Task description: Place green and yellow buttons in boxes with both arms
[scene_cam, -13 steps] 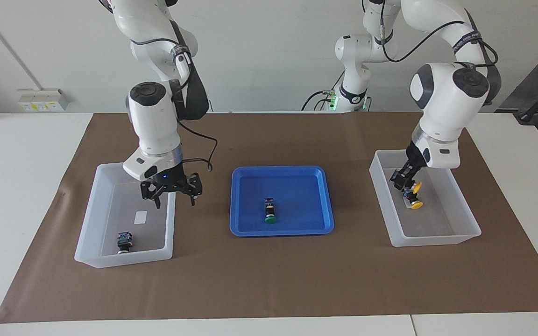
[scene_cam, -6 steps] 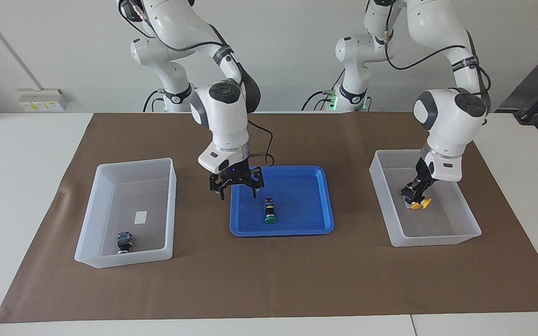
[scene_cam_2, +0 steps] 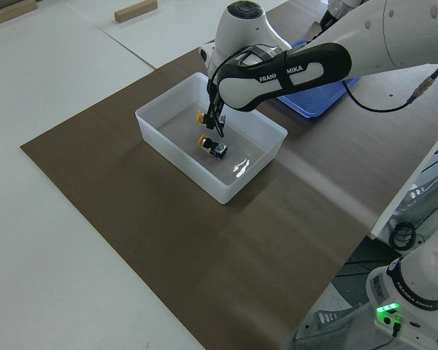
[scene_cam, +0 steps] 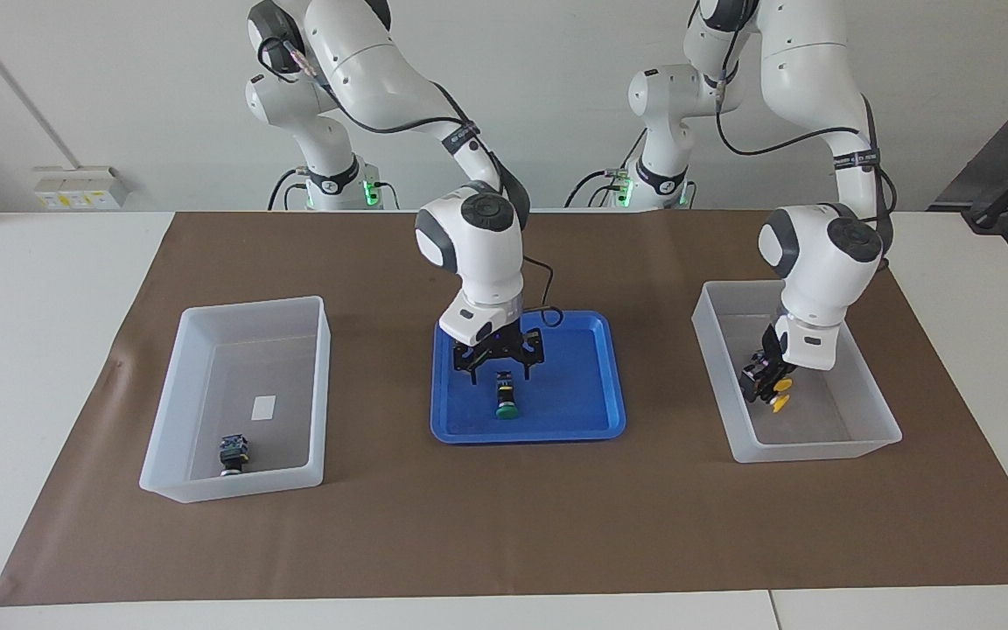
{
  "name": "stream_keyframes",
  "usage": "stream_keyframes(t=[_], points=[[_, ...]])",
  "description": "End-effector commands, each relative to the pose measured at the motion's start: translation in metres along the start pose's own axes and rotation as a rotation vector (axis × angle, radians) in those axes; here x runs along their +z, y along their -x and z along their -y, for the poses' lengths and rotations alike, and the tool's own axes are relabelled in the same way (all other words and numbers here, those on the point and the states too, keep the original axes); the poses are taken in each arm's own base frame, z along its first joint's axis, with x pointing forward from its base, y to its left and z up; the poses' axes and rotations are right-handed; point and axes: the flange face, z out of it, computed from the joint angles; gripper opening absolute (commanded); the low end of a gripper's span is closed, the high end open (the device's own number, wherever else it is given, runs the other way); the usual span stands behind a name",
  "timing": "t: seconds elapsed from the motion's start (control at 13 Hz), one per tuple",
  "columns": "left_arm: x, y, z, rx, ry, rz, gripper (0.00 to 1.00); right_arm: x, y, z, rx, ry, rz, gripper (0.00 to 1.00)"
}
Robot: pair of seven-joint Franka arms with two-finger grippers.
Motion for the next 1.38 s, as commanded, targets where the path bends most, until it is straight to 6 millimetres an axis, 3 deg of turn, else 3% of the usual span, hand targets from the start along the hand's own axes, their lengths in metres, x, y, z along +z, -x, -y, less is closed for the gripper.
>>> stream_keyframes(t=[0.0, 0.08, 0.15, 0.23, 0.31, 0.38, 0.62, 0.85, 1.08, 1.31], points=[[-0.005, -0.002, 0.004, 0.017, 0.013, -0.009, 1.00, 0.005, -0.004, 0.006, -0.022, 0.007, -0.043, 0.85], [-0.009, -0.003, 0.003, 0.016, 0.015, -0.013, 1.00, 0.009, -0.001, 0.006, -0.023, 0.014, -0.037, 0.67], [-0.015, -0.003, 0.004, 0.015, 0.009, -0.001, 1.00, 0.010, 0.000, 0.005, -0.024, 0.021, -0.029, 0.43], [-0.035, -0.008, 0.002, 0.016, 0.007, 0.002, 1.00, 0.010, 0.001, 0.006, -0.026, 0.023, -0.028, 0.21], [-0.052, -0.009, 0.002, 0.021, -0.003, 0.014, 1.00, 0.009, 0.000, 0.007, -0.031, 0.024, -0.035, 0.06], [-0.074, -0.014, 0.007, 0.033, -0.011, 0.017, 1.00, 0.007, -0.002, 0.006, -0.032, 0.027, -0.041, 0.00], [-0.127, -0.010, 0.013, 0.199, -0.018, 0.027, 1.00, 0.001, -0.007, 0.000, -0.022, 0.025, -0.049, 0.00], [-0.165, -0.001, 0.018, 0.461, -0.023, 0.050, 1.00, -0.047, -0.024, -0.033, 0.022, 0.052, -0.059, 0.00], [-0.199, 0.018, 0.020, 0.737, -0.023, 0.085, 1.00, -0.097, -0.046, -0.092, 0.088, 0.078, -0.074, 0.00], [-0.229, 0.037, 0.012, 0.743, -0.025, 0.104, 1.00, -0.129, -0.065, -0.165, 0.091, 0.109, -0.068, 0.00]])
